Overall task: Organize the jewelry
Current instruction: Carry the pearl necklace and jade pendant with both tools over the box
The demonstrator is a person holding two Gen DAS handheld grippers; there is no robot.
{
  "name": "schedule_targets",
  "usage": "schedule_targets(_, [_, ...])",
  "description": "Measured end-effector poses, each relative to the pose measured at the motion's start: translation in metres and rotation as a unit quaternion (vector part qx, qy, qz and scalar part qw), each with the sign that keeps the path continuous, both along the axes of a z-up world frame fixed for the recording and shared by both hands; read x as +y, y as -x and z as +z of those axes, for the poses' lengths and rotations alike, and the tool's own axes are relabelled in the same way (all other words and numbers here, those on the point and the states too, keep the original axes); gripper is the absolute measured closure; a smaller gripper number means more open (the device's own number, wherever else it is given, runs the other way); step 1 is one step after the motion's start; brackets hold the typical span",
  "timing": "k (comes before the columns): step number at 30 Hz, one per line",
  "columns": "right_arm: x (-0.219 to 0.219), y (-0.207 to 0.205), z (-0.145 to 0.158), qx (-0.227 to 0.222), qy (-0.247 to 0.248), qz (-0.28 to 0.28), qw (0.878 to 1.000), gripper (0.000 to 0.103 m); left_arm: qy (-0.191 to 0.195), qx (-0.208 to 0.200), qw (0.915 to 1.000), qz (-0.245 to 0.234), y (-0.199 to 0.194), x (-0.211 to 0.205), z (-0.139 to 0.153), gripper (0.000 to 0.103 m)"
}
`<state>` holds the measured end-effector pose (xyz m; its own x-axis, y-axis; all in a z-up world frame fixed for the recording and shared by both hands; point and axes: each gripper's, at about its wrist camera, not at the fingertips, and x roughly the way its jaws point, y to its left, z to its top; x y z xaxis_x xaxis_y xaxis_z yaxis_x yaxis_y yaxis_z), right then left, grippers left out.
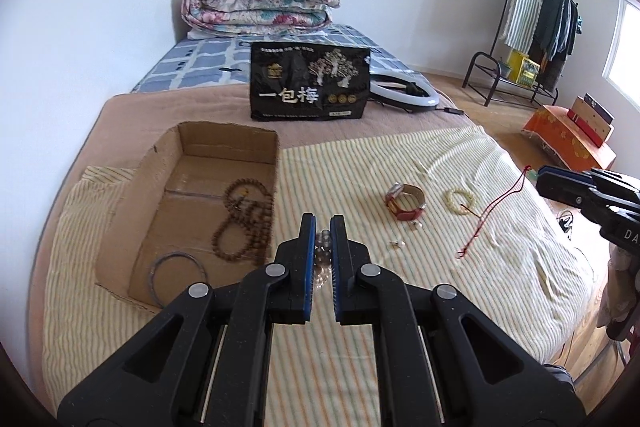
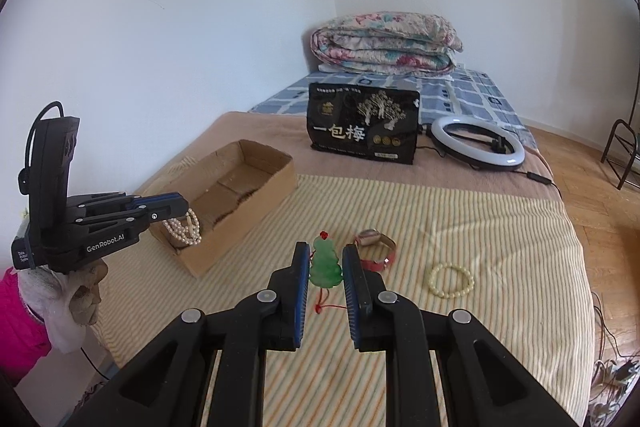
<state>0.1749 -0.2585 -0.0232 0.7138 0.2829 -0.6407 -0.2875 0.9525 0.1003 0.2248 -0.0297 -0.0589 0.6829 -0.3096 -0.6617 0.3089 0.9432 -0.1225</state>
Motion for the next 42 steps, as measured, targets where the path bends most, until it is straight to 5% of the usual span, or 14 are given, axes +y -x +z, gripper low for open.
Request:
schedule_targets(23, [0.099, -0.061, 0.035, -0.033, -0.026, 0.065, 0.997, 0.088, -0.009, -0.007, 0.9981, 0.061, -0.053, 0.093, -0.003, 0.098])
schedule_targets(42, [0.162, -0.099, -0.005, 0.011, -0.039, 0.11, 0.993, 0.088, 0.014, 0.035, 0.9966, 0.074, -0.109, 0.119, -0.038, 0.098])
